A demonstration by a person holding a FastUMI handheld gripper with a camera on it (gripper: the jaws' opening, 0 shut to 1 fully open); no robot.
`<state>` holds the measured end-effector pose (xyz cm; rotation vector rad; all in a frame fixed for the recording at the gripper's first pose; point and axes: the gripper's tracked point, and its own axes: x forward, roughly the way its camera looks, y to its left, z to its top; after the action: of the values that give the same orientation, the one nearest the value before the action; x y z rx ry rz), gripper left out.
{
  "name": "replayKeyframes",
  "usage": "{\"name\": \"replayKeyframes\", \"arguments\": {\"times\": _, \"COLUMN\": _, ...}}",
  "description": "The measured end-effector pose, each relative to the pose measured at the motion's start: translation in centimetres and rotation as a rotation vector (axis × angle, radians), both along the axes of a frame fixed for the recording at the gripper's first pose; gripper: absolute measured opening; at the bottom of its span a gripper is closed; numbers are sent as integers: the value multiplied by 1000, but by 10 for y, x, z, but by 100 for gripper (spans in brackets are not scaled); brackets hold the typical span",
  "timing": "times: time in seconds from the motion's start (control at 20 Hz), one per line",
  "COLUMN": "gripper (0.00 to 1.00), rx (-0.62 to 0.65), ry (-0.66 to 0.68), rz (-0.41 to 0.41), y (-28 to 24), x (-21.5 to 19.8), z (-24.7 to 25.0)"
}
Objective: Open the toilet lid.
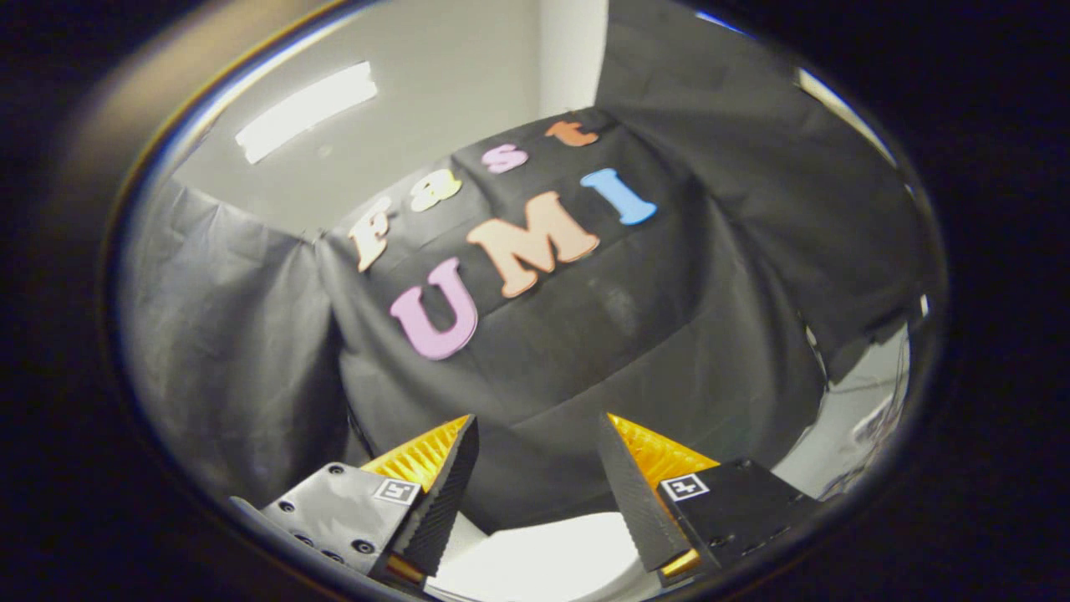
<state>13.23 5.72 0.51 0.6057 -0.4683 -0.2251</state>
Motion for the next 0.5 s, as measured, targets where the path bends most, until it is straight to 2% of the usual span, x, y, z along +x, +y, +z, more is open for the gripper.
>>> {"name": "replayKeyframes", "arguments": {"times": 0.1, "gripper": 88, "rx": 131, "ry": -33, "rz": -49, "y": 2, "x": -3, "z": -17}}
{"name": "replayKeyframes", "arguments": {"times": 0.15, "gripper": 85, "rx": 201, "ry": -26, "rz": -76, "y": 1, "x": -2, "z": -31}}
{"name": "replayKeyframes", "arguments": {"times": 0.35, "gripper": 80, "rx": 423, "ry": -34, "rz": -117, "y": 20, "x": -3, "z": -85}}
{"name": "replayKeyframes", "arguments": {"times": 0.5, "gripper": 79, "rx": 539, "ry": -15, "rz": -129, "y": 43, "x": 2, "z": -131}}
